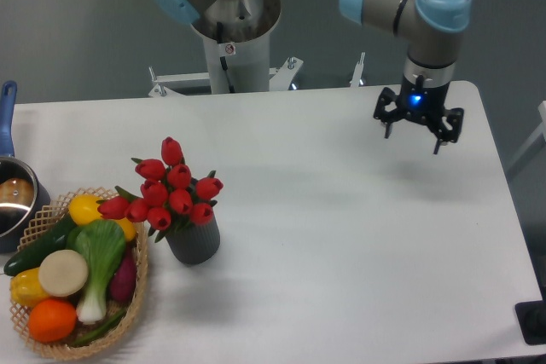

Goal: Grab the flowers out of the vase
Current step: 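Move the open gripper toward the red tulips in the black vase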

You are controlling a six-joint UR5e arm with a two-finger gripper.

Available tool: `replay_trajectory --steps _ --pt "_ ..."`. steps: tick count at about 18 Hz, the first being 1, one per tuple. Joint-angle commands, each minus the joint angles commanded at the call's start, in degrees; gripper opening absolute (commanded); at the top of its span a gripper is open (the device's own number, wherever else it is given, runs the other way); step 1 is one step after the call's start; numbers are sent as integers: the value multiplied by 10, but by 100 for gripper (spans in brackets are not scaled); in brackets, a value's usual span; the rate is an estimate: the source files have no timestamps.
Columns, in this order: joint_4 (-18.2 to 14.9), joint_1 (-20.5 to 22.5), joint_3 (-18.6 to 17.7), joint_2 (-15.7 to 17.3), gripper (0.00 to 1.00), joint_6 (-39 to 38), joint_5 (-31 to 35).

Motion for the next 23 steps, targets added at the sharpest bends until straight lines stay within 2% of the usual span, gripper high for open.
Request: replay_trajectory --steps 4,7,11,14,17,23 --pt "-2 -30 -17 3 100 -14 -48" --pt "3 -39 -64 45 100 -23 -99" --pt "1 -43 -75 55 100 -45 -247" --pt "2 -76 -66 50 100 -73 -343" --pt "2 -112 -51 42 100 -73 -404" --pt "1 -166 -39 41 100 -87 -445"
